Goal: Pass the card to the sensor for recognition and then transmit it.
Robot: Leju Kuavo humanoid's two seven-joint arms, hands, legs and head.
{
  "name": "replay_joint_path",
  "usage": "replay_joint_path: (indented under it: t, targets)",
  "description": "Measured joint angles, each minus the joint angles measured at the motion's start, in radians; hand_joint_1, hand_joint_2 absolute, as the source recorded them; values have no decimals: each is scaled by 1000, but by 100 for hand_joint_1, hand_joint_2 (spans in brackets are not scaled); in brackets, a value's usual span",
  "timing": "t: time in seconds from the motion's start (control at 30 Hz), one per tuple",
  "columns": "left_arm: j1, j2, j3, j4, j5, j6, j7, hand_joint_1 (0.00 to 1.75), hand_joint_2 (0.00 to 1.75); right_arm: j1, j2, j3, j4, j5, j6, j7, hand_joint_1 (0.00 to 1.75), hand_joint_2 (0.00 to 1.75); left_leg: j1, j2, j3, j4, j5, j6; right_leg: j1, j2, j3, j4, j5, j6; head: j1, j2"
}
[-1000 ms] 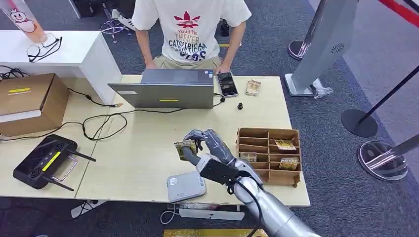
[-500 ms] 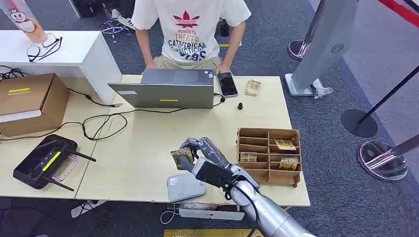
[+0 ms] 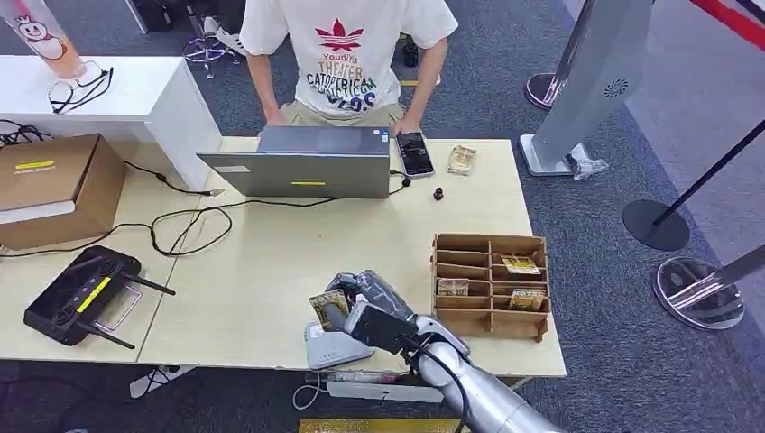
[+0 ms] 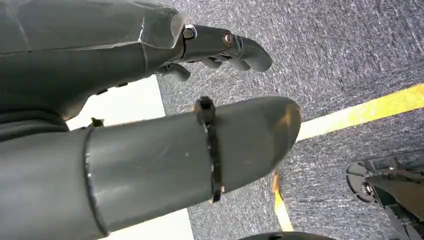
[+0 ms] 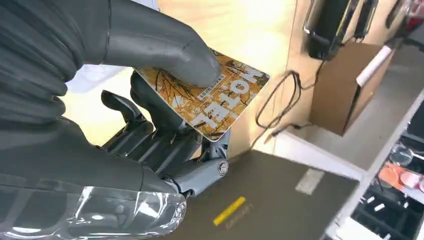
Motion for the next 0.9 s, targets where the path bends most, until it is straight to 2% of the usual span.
replay_joint_path:
  t: [0.4, 0.9]
  targets:
    - [0, 3, 0, 0, 1, -9, 4, 0, 0, -11, 21, 34, 79, -18, 13, -3, 175, 175, 0, 0, 0, 0, 0, 0, 0, 0, 0, 0, 0, 0, 0, 0]
    - [0, 4, 0, 0, -9, -10, -2, 0, 0, -16, 32, 57, 113, -20, 12, 0, 175, 175, 0, 0, 0, 0, 0, 0, 0, 0, 0, 0, 0, 0, 0, 0]
